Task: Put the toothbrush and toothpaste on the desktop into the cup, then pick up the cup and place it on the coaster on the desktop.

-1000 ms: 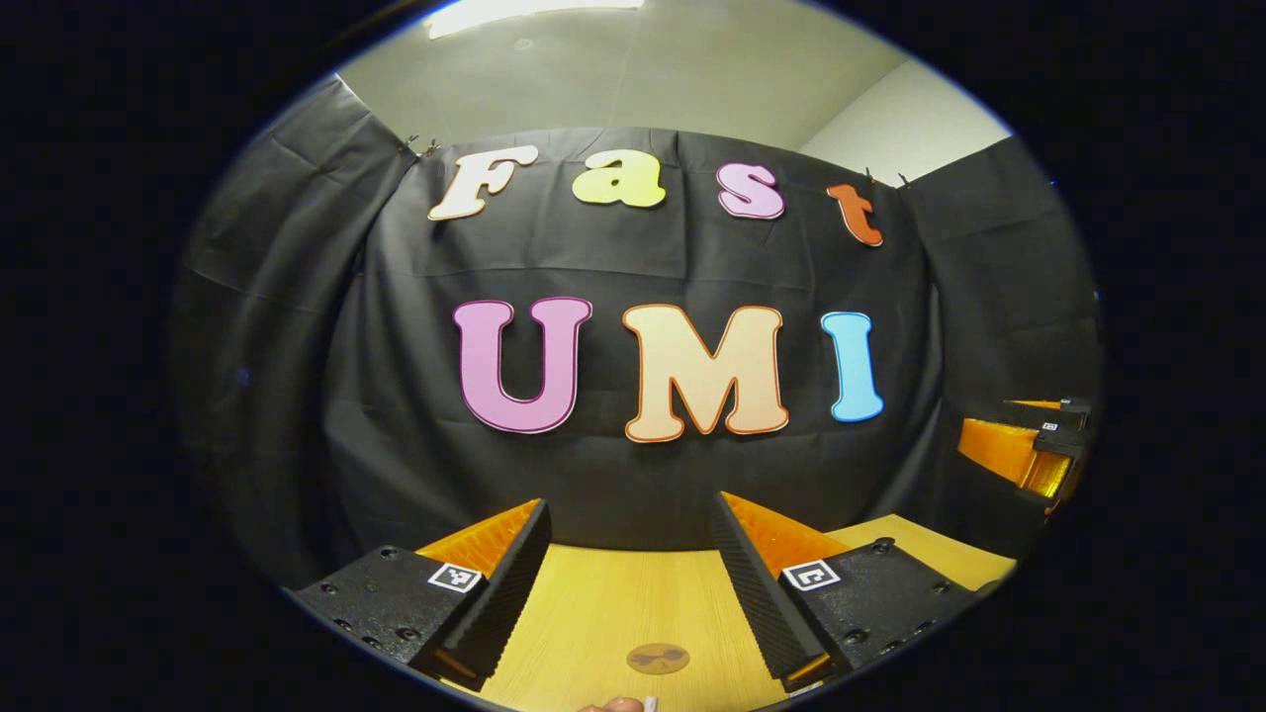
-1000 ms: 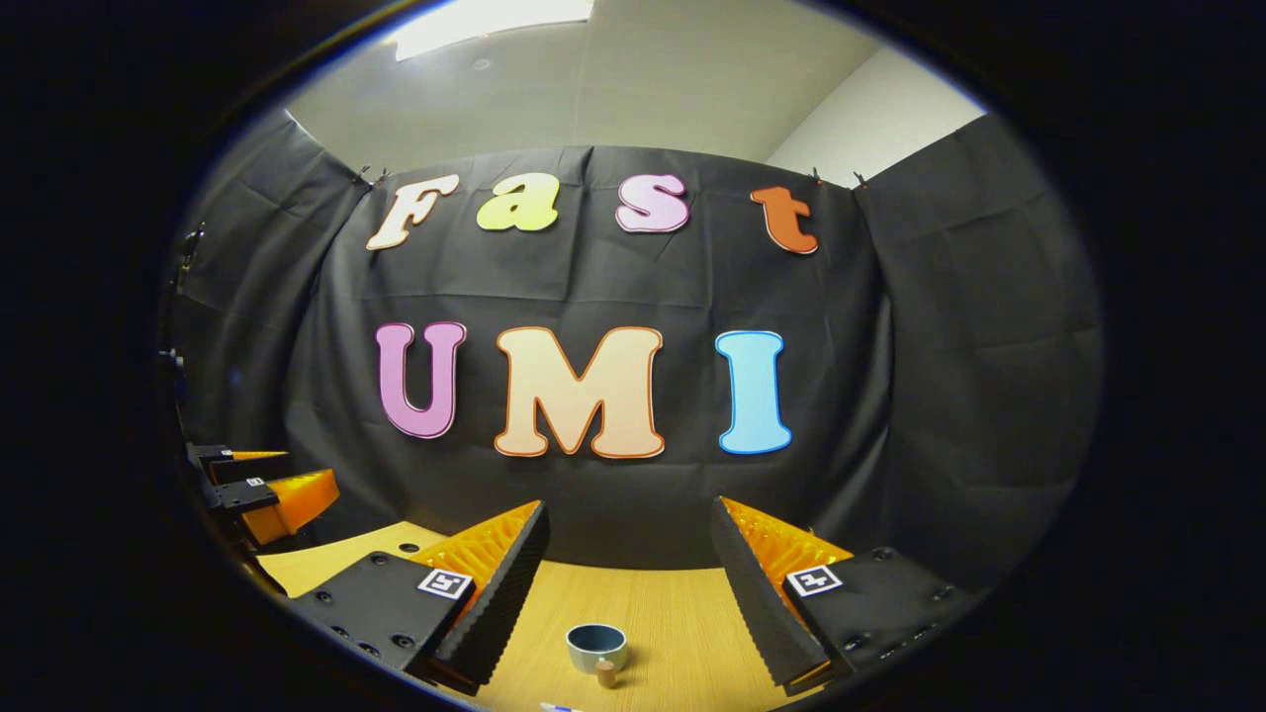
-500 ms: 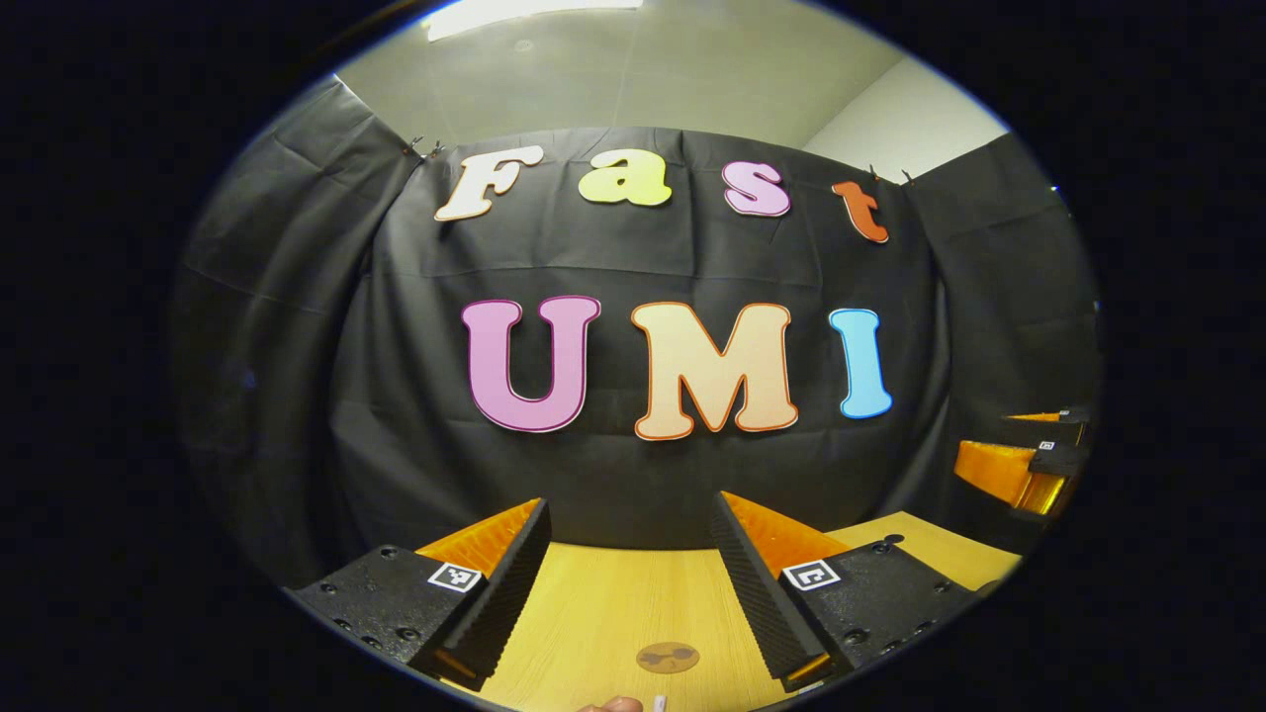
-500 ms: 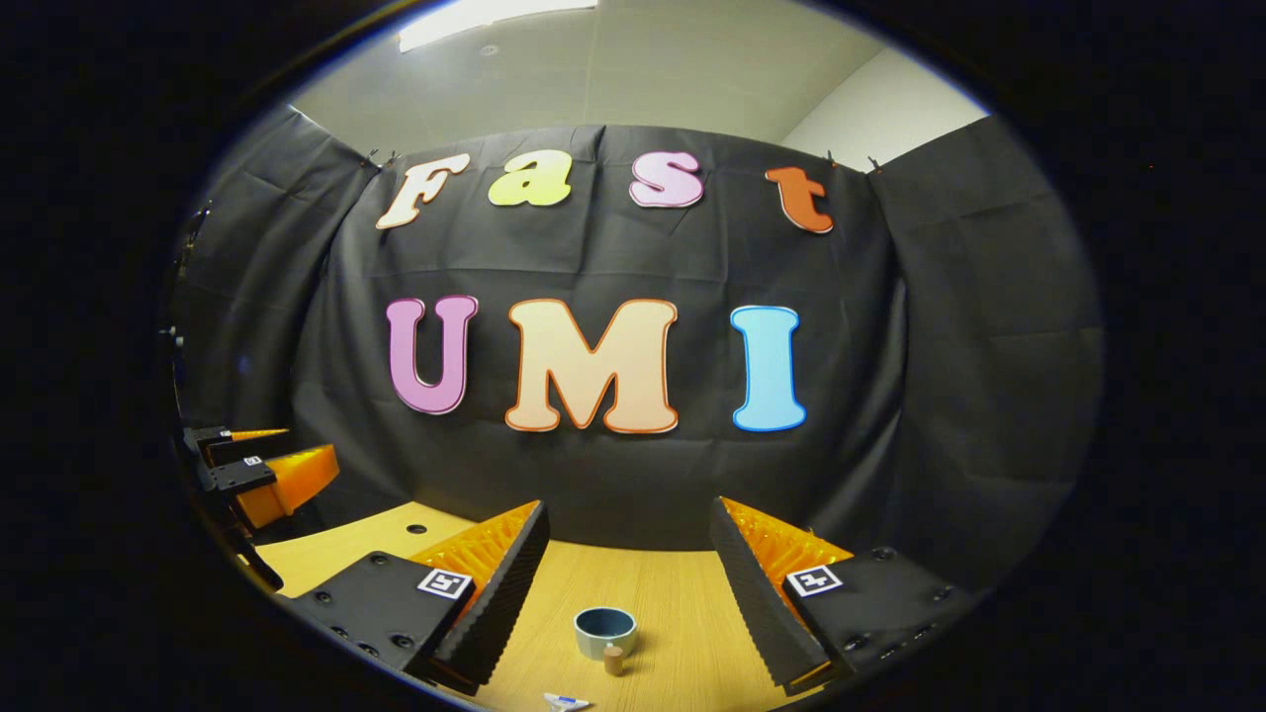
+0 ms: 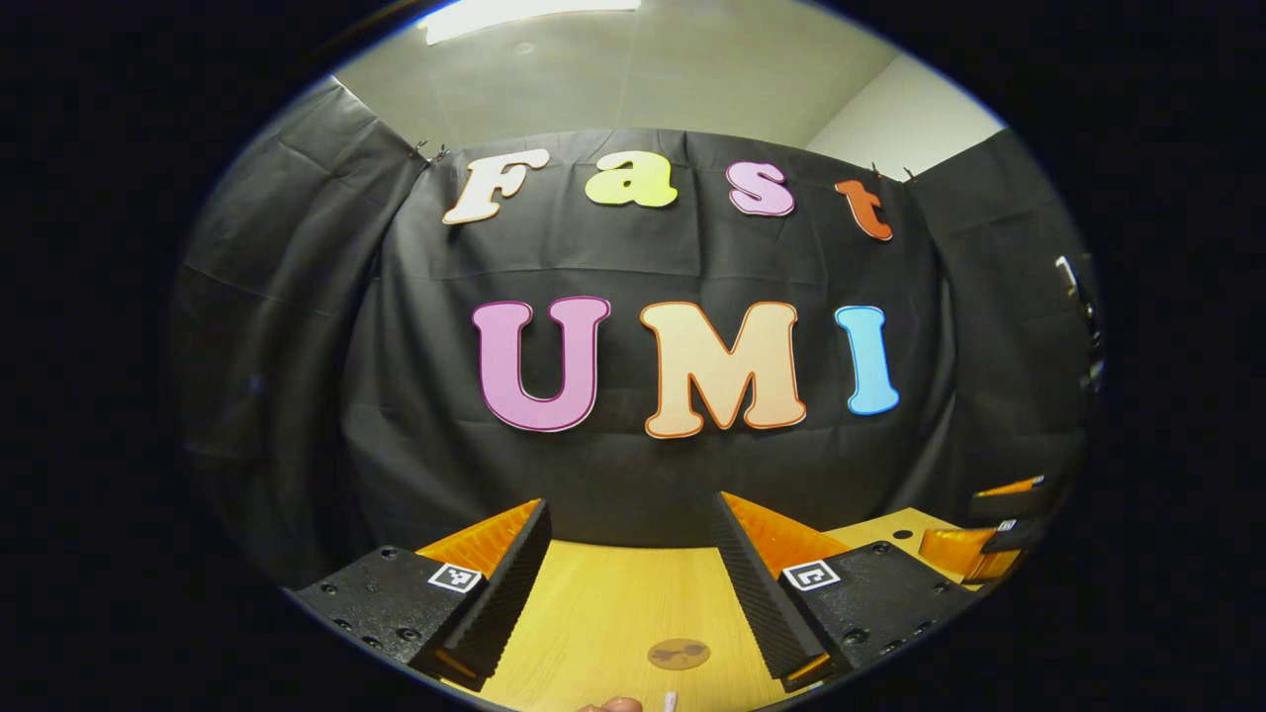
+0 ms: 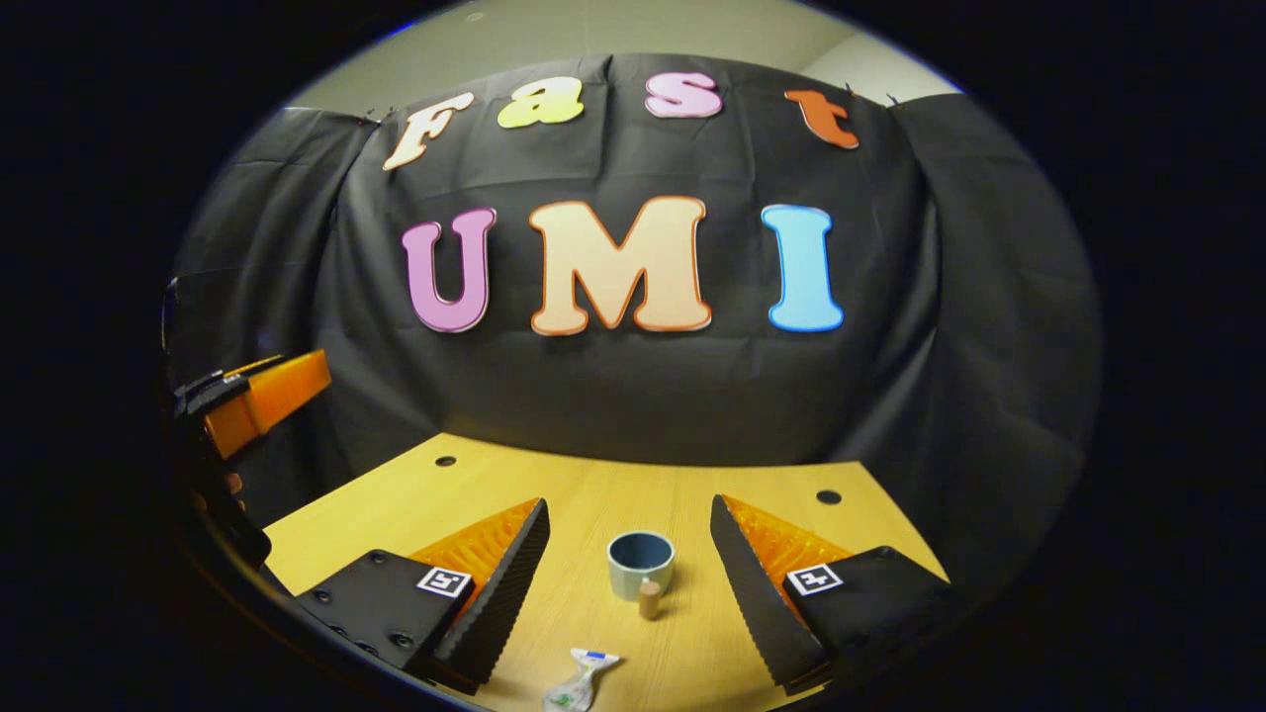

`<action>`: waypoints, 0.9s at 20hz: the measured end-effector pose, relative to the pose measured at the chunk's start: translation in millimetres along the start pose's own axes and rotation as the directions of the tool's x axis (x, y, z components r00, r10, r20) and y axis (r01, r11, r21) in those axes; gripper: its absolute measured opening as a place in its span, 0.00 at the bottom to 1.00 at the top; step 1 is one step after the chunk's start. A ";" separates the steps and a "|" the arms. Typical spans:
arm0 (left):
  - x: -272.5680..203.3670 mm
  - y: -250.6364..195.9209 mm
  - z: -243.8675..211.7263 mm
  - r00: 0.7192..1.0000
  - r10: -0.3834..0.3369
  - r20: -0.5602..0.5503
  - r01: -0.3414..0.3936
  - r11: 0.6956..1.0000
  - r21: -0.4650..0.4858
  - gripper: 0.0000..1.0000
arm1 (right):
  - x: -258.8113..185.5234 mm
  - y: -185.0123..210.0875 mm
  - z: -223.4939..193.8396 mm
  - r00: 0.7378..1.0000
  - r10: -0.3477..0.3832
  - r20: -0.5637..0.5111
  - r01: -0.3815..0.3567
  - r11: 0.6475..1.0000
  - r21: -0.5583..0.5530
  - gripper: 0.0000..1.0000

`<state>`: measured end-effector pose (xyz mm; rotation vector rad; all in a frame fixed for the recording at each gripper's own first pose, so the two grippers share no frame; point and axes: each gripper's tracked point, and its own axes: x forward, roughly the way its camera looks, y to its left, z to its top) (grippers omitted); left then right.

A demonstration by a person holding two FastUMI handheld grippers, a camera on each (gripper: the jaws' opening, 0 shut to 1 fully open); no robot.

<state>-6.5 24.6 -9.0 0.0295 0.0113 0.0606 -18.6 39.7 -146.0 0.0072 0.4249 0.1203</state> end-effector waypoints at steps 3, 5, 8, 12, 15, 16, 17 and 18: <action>0.7 8.1 -3.7 1.000 0.016 -0.010 -0.016 1.000 0.000 0.94 | 9.3 3.3 -41.4 0.993 0.018 -0.121 -0.016 1.000 0.022 0.99; 1.6 12.5 -6.5 1.000 0.027 -0.016 -0.027 1.000 -0.002 0.94 | 15.3 6.3 -65.8 0.981 0.032 -0.194 -0.028 0.999 0.022 1.00; 1.9 19.9 -12.3 0.999 0.039 -0.027 -0.039 0.999 -0.001 0.94 | 18.6 11.8 -107.1 0.952 0.046 -0.304 -0.044 0.999 0.015 0.99; 4.8 27.4 -19.4 0.998 0.051 -0.042 -0.050 0.999 0.003 0.94 | 17.9 15.7 -154.8 0.893 0.038 -0.449 -0.042 0.999 0.000 0.99; 4.9 32.0 -25.2 0.996 0.059 -0.060 -0.059 0.998 0.009 0.94 | 17.6 18.5 -187.5 0.839 0.037 -0.543 -0.052 0.999 -0.012 0.99; 5.4 32.7 -26.1 0.996 0.061 -0.065 -0.060 0.998 0.011 0.94 | 17.2 19.3 -196.5 0.822 0.038 -0.568 -0.054 0.998 -0.012 0.99; 5.7 33.6 -28.2 0.996 0.061 -0.070 -0.060 0.998 0.012 0.94 | 16.4 19.5 -206.6 0.803 0.037 -0.595 -0.056 0.998 -0.013 0.99; 6.1 33.5 -29.1 0.995 0.062 -0.074 -0.061 0.998 0.014 0.94 | 15.1 20.4 -216.6 0.782 0.039 -0.622 -0.057 0.998 -0.010 0.99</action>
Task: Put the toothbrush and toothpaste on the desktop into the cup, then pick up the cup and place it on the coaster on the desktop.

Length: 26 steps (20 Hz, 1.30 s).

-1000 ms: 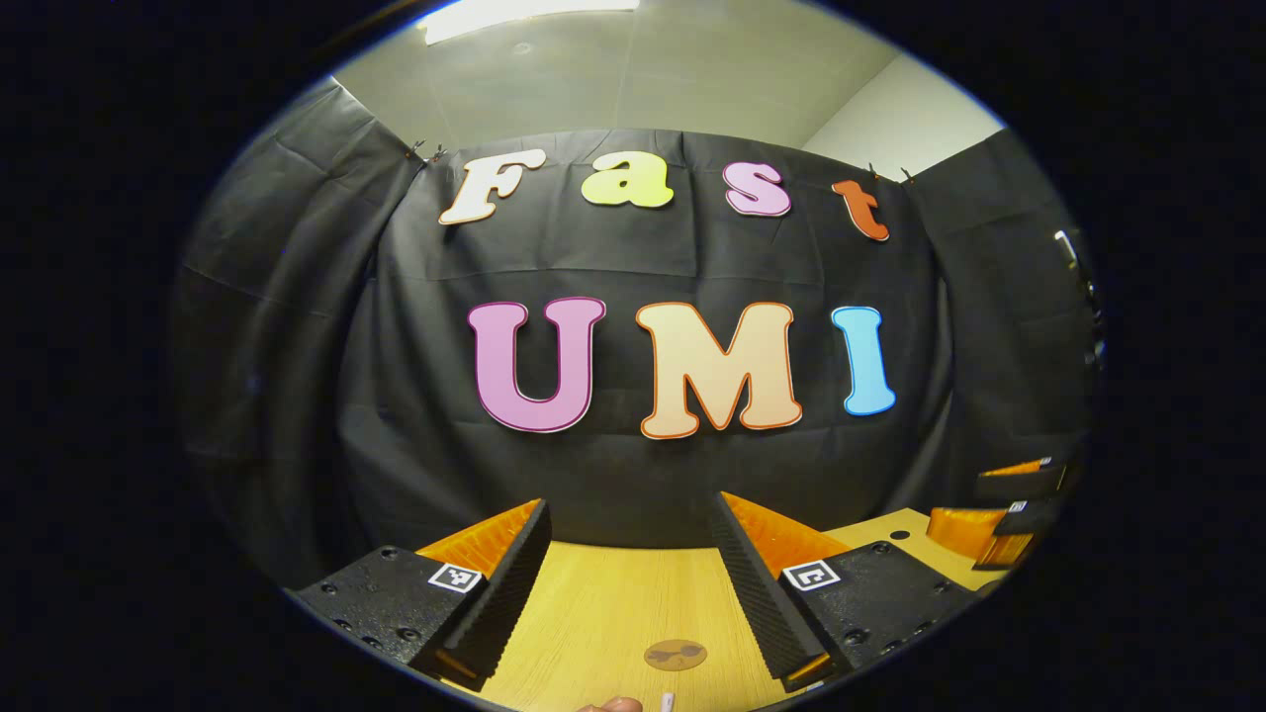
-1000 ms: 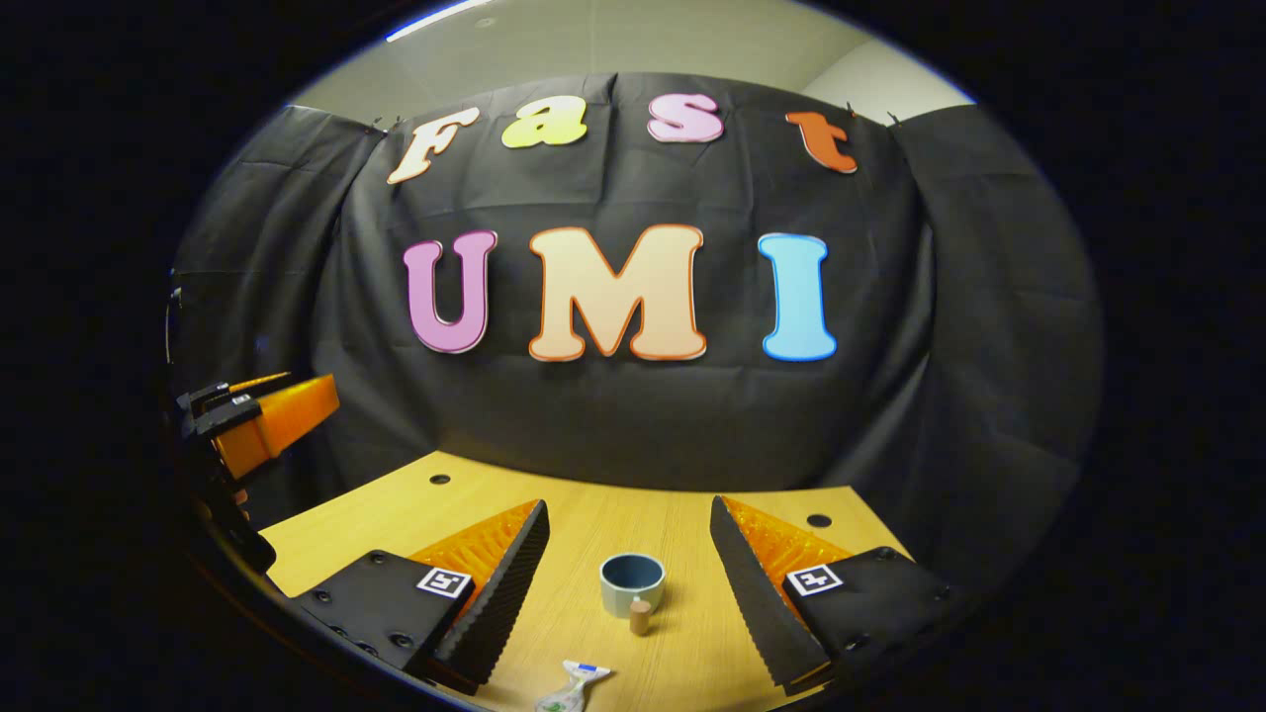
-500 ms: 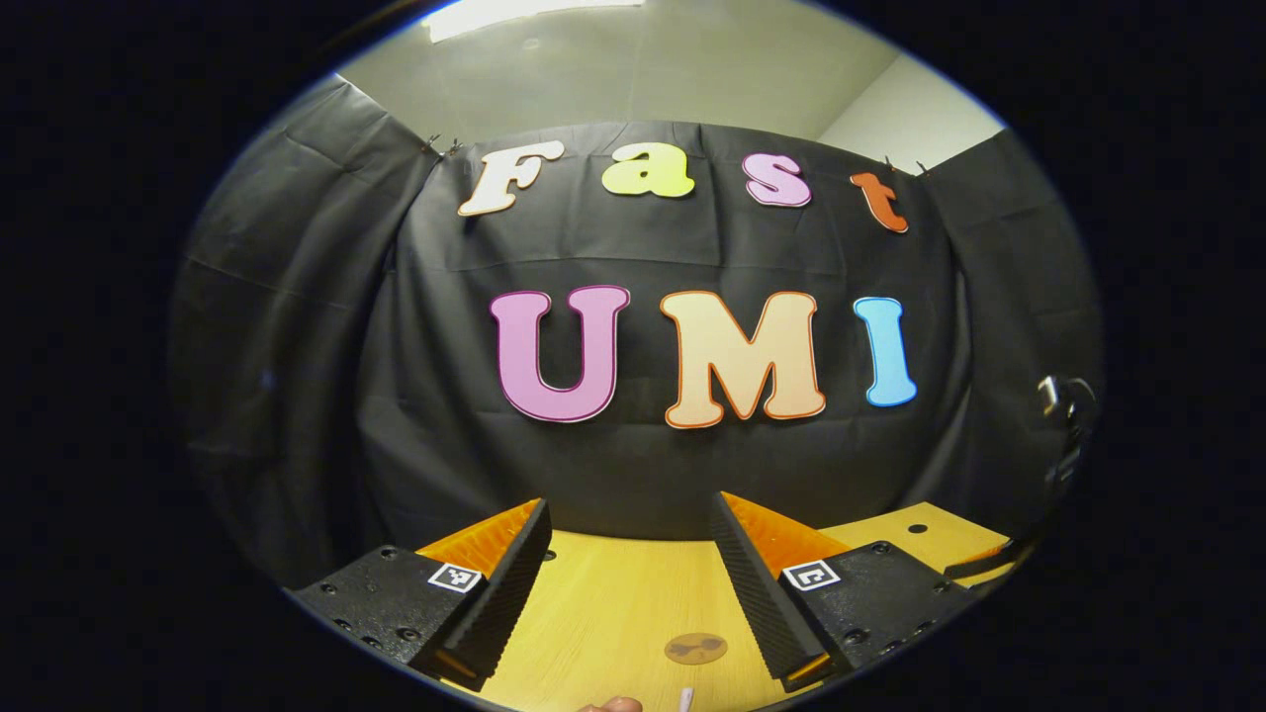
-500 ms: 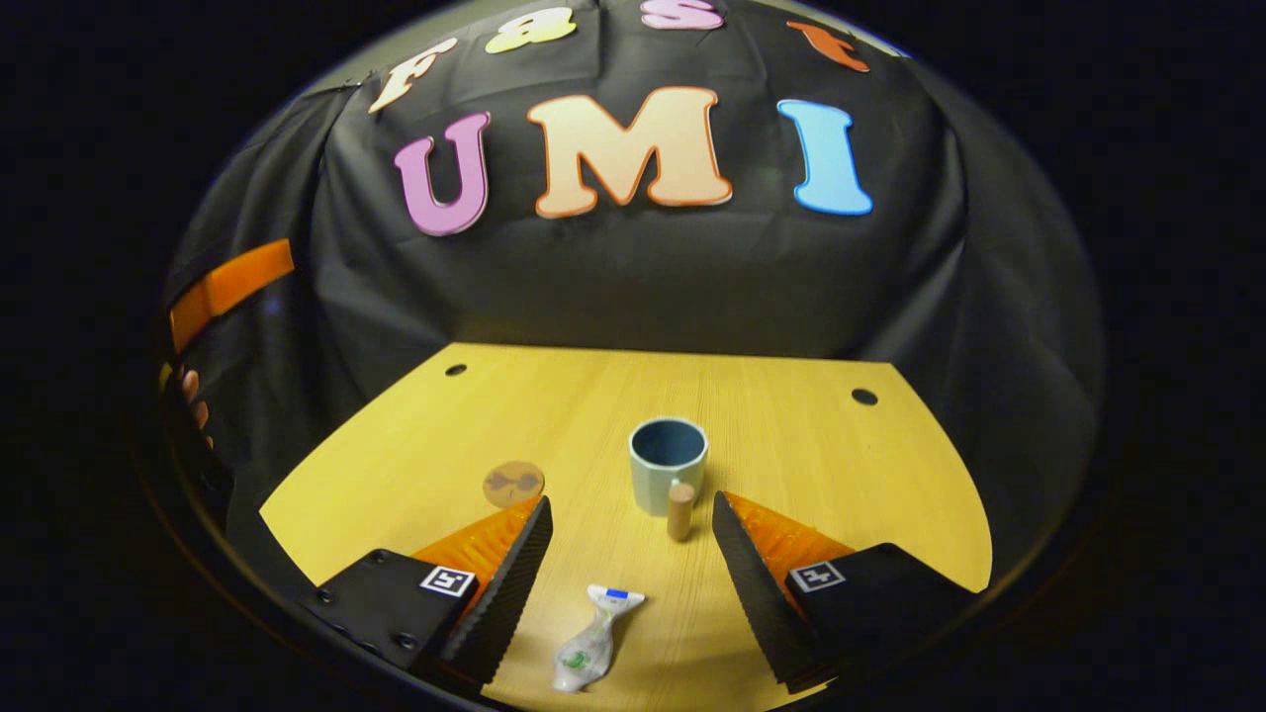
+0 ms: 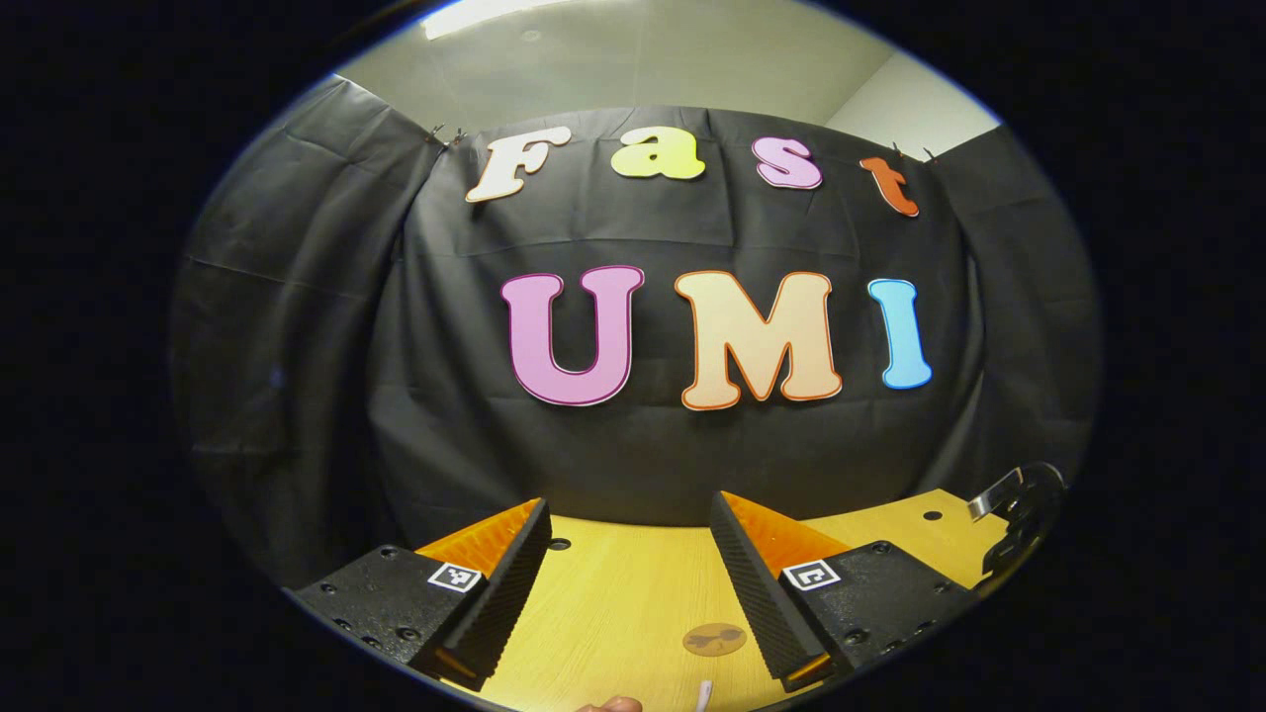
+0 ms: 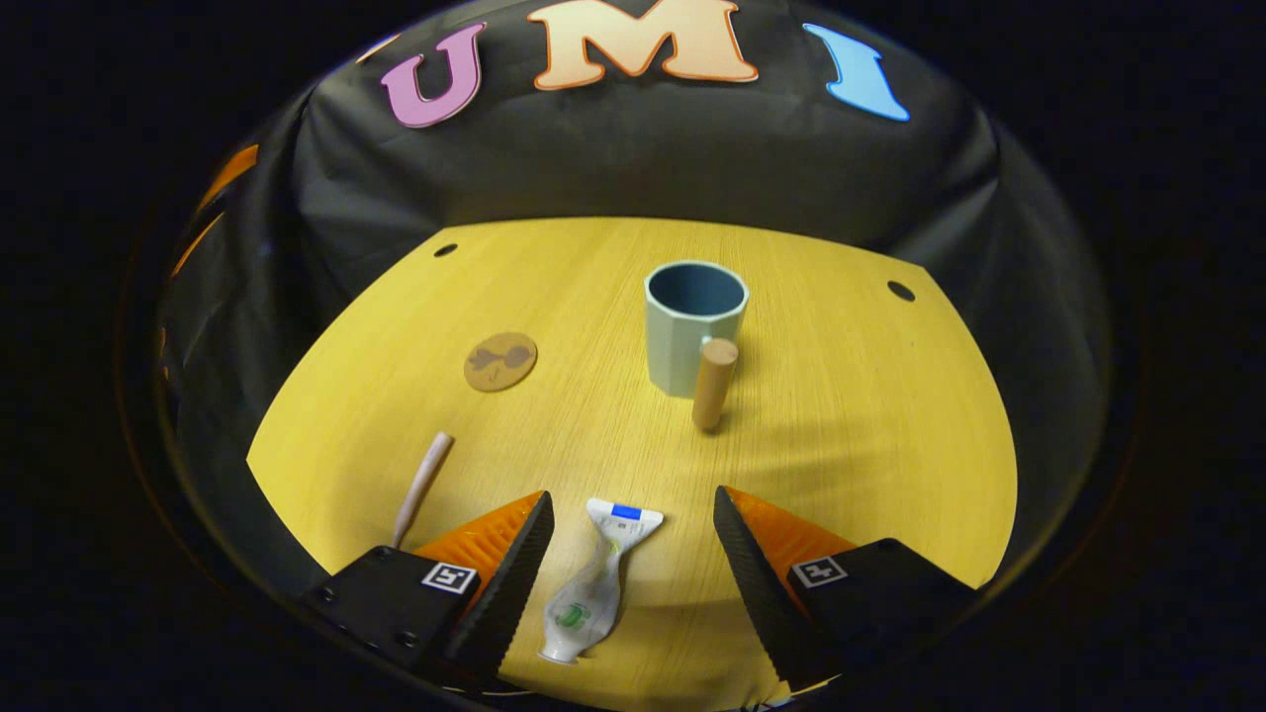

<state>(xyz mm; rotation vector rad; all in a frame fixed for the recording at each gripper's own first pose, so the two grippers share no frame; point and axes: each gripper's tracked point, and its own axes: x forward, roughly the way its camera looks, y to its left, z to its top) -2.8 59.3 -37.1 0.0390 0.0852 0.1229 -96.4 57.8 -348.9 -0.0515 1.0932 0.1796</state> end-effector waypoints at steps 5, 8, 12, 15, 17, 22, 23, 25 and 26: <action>-0.8 -0.8 -9.9 1.000 -0.006 -0.026 0.007 1.000 0.012 0.94 | 20.4 8.6 -42.3 0.986 0.026 -0.163 -0.026 1.000 -0.002 0.95; -1.4 -3.6 -15.3 0.999 -0.014 -0.042 0.015 1.000 0.019 0.94 | 29.5 12.7 -47.0 0.982 0.029 -0.189 -0.033 0.999 -0.018 0.87; -1.6 -8.4 -18.7 0.998 -0.024 -0.051 0.026 0.999 0.032 0.94 | 37.9 14.3 -50.5 0.977 0.030 -0.213 -0.036 0.999 -0.023 0.80; -2.4 -11.7 -22.4 0.998 -0.035 -0.057 0.037 0.999 0.039 0.94 | 39.1 11.0 -50.1 0.978 0.016 -0.210 -0.031 0.997 -0.069 0.58; -4.1 -12.6 -29.9 0.996 -0.036 -0.077 0.040 0.998 0.046 0.94 | 41.3 5.4 -51.7 0.977 0.011 -0.212 -0.034 0.994 -0.104 0.46; -8.0 -23.0 -64.2 0.981 -0.078 -0.176 0.085 0.996 0.032 0.95 | 39.4 2.2 -52.0 0.973 0.027 -0.231 -0.056 0.992 -0.117 0.12; -9.7 -25.8 -74.7 0.974 -0.092 -0.206 0.098 0.995 0.022 0.95 | 38.9 2.2 -52.4 0.974 0.027 -0.225 -0.058 0.990 -0.130 0.15; -11.9 -31.8 -94.9 0.955 -0.118 -0.274 0.123 0.992 0.003 0.95 | 38.5 2.3 -52.6 0.976 0.029 -0.217 -0.058 0.990 -0.130 0.14; -14.2 -35.4 -106.5 0.941 -0.130 -0.312 0.135 0.991 -0.007 0.95 | 38.5 2.0 -52.0 0.976 0.031 -0.215 -0.058 0.991 -0.121 0.15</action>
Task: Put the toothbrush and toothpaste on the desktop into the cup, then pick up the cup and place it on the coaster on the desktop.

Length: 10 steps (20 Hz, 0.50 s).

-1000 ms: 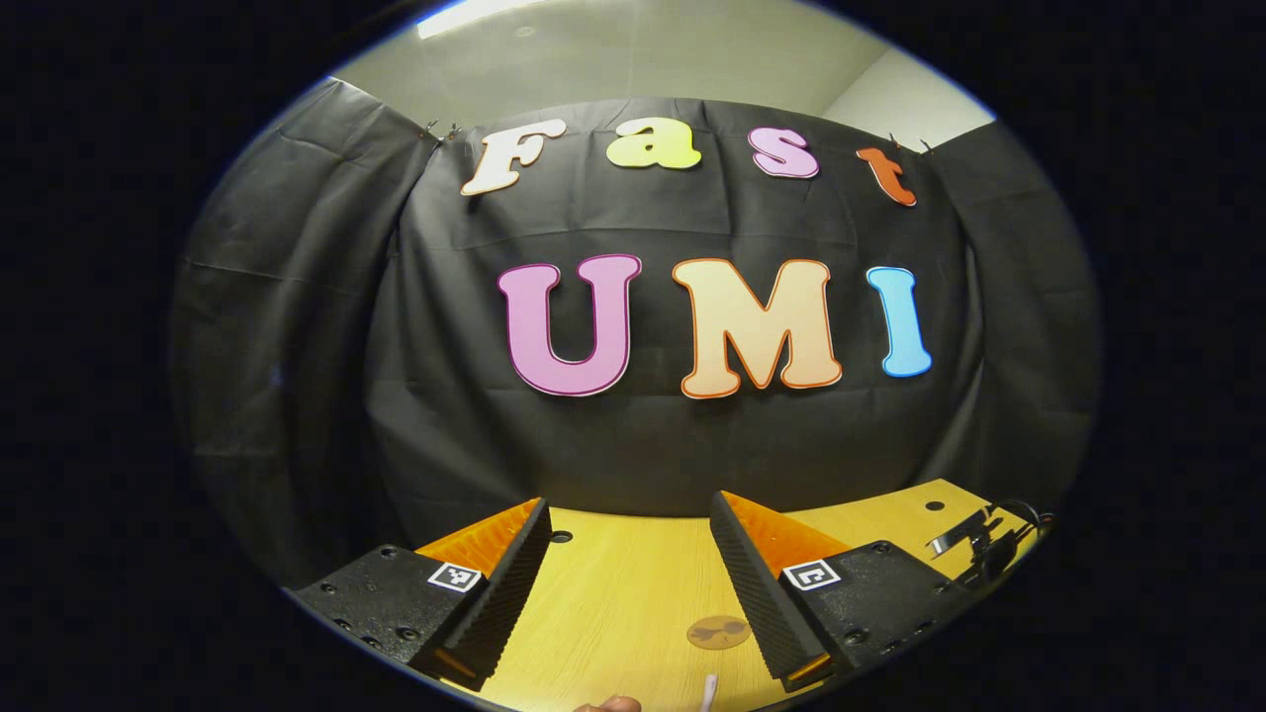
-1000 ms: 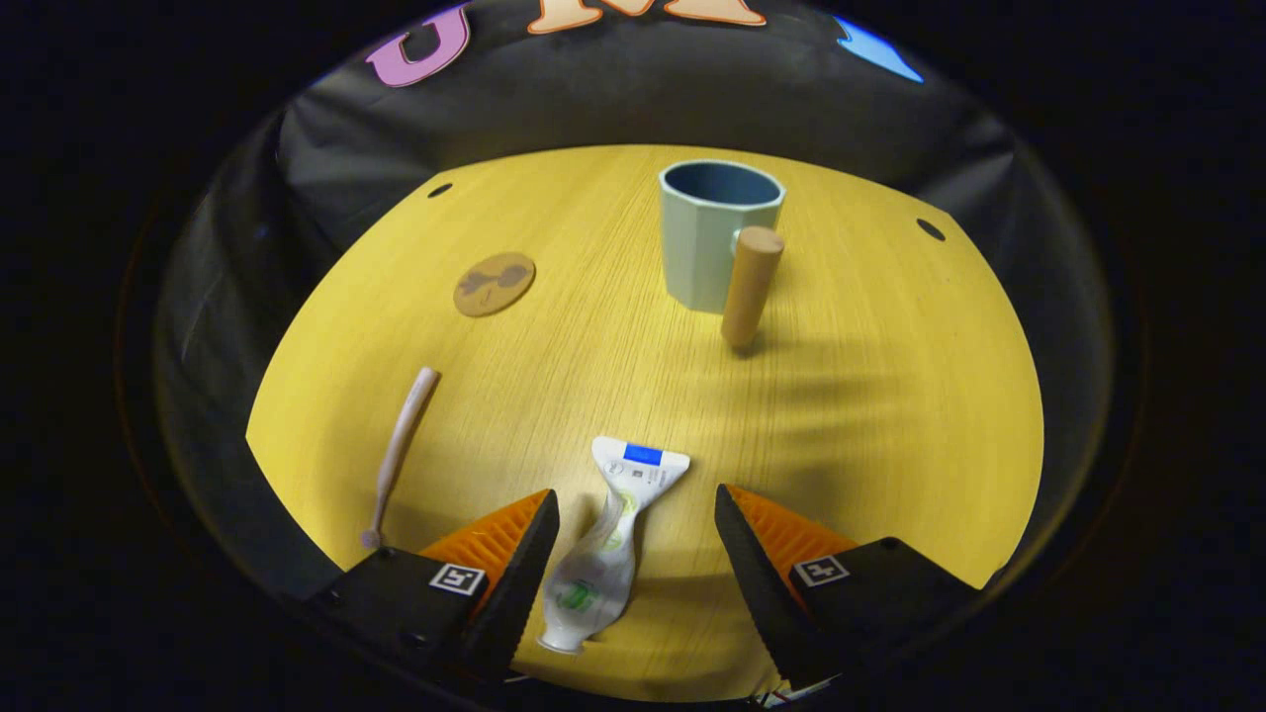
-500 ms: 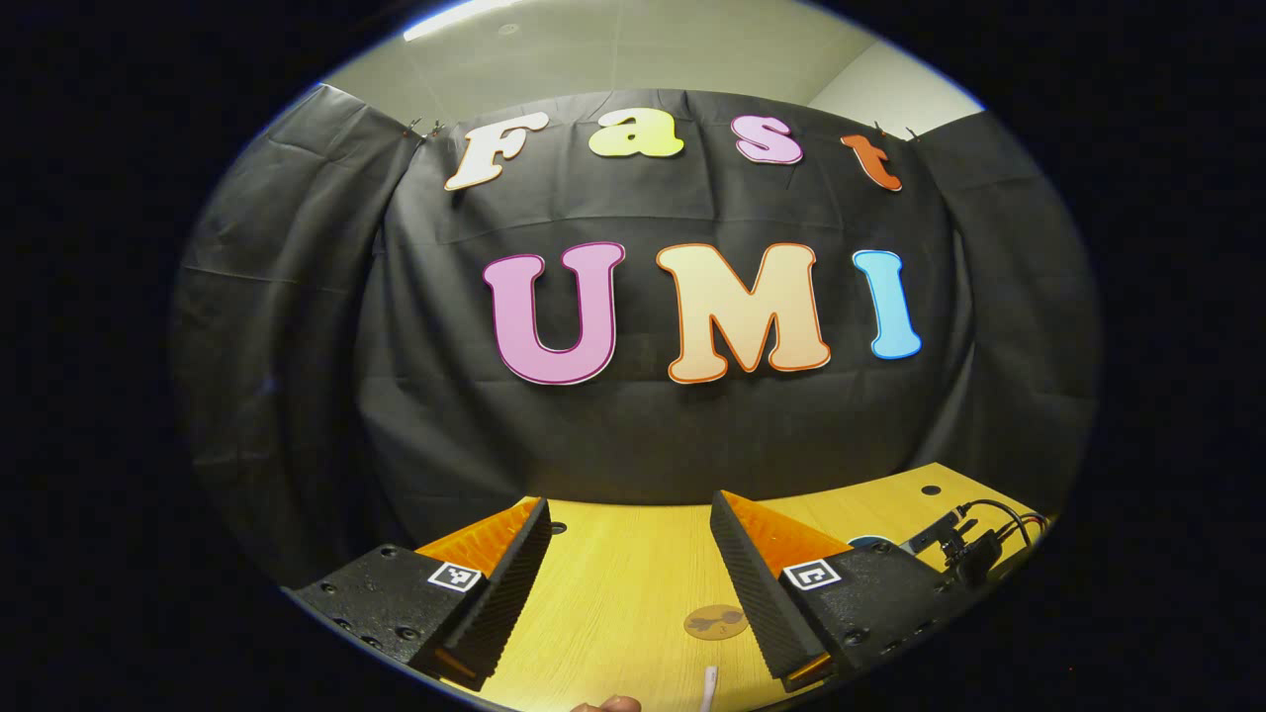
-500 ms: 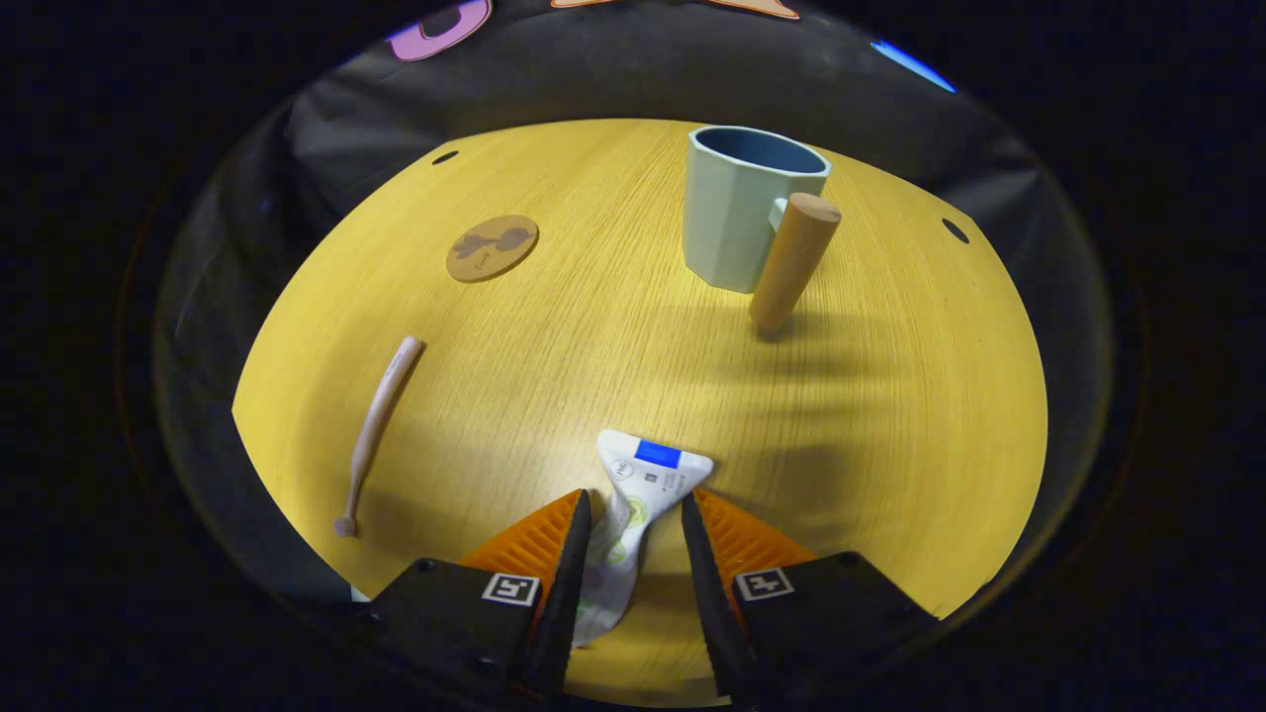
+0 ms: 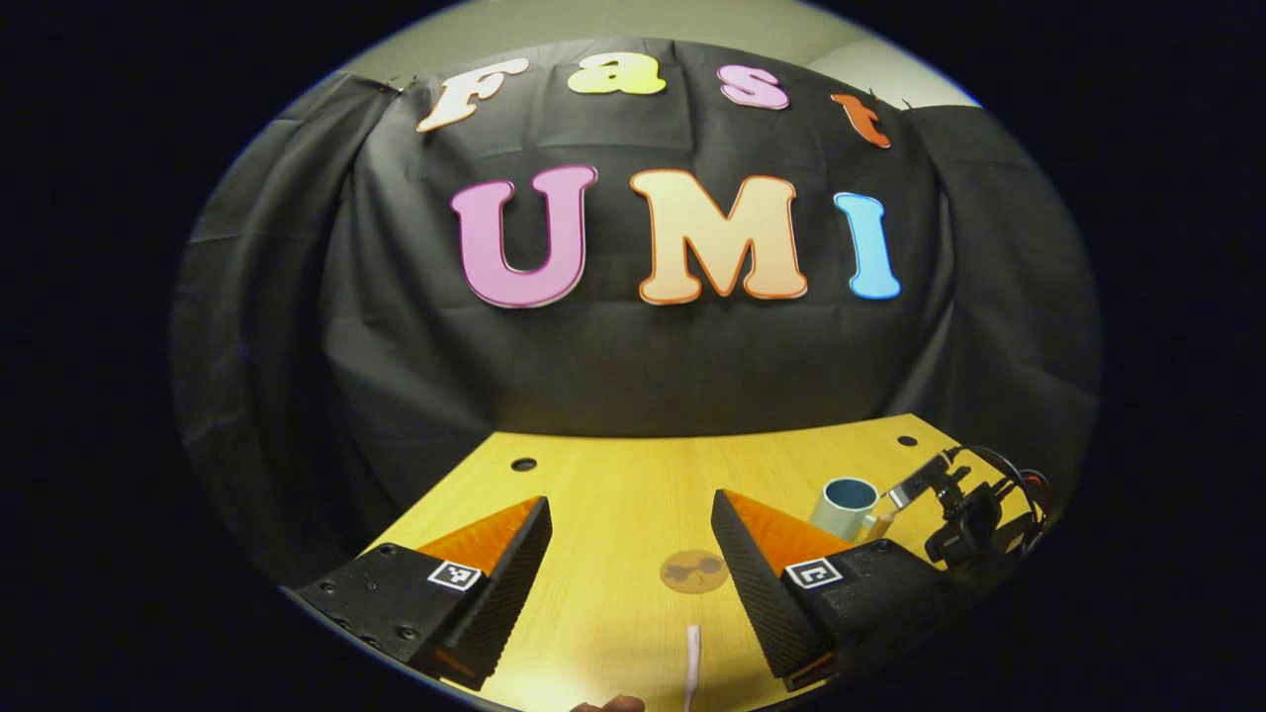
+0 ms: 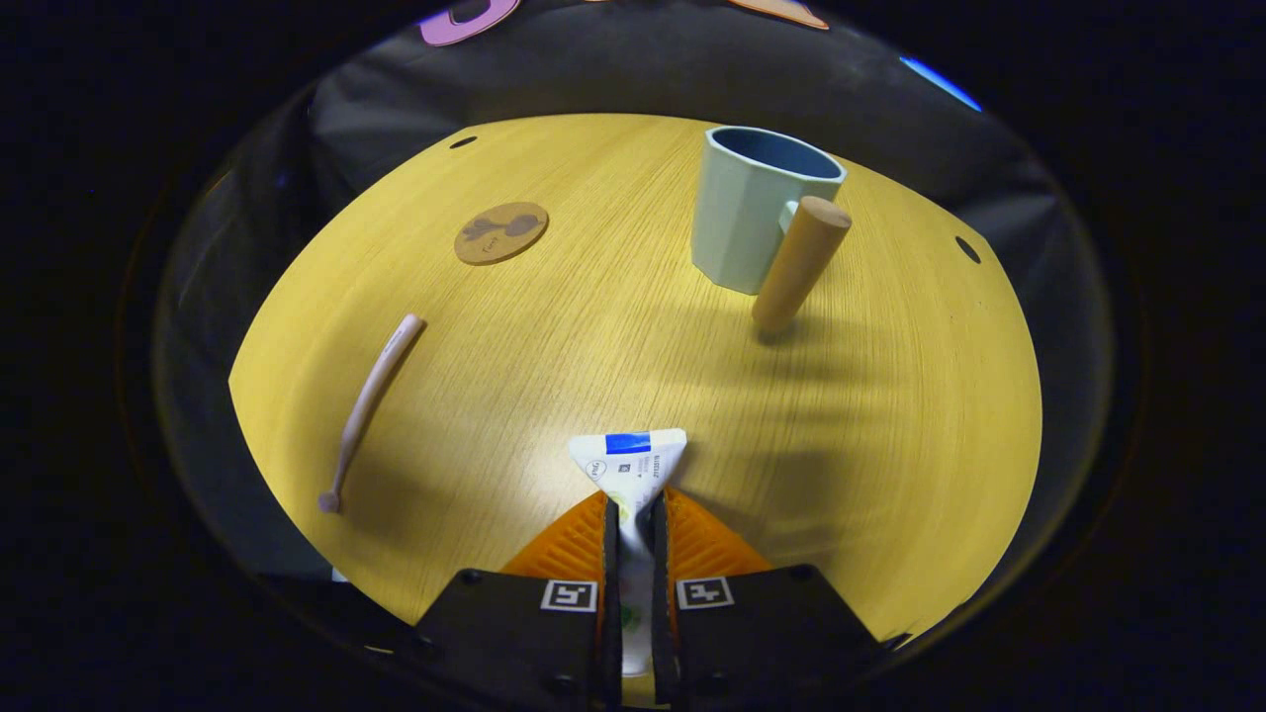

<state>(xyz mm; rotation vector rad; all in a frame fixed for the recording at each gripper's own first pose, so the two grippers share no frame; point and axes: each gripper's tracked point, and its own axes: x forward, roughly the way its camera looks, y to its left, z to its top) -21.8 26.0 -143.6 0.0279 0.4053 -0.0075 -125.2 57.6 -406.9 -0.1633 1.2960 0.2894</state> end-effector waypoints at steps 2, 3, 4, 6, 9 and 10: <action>5.0 -7.0 -25.5 0.996 -0.024 -0.090 0.024 1.000 -0.002 0.95 | -0.4 -0.2 0.4 1.000 0.004 0.007 -0.004 1.000 0.011 0.15; 7.4 -7.8 -37.6 0.991 -0.029 -0.128 0.030 1.000 0.003 0.95 | -0.1 -0.1 0.2 1.000 0.004 0.011 -0.004 1.000 0.012 0.15; 8.6 -10.5 -48.4 0.986 -0.035 -0.164 0.037 0.999 0.008 0.95 | -0.1 0.0 -0.1 1.000 0.003 0.015 -0.003 1.000 0.012 0.15; 12.8 -17.6 -71.8 0.968 -0.053 -0.246 0.059 0.998 0.020 0.95 | -0.2 -0.1 0.3 1.000 0.002 0.020 -0.003 1.000 0.015 0.15; 11.3 -22.8 -103.4 0.929 -0.077 -0.361 0.093 0.995 0.028 0.95 | -0.4 -0.2 0.8 1.000 0.005 0.024 -0.005 1.000 0.020 0.15; 11.2 -27.8 -116.6 0.912 -0.083 -0.402 0.101 0.995 0.024 0.95 | -0.3 0.1 0.3 1.000 0.006 0.026 -0.006 1.000 0.021 0.15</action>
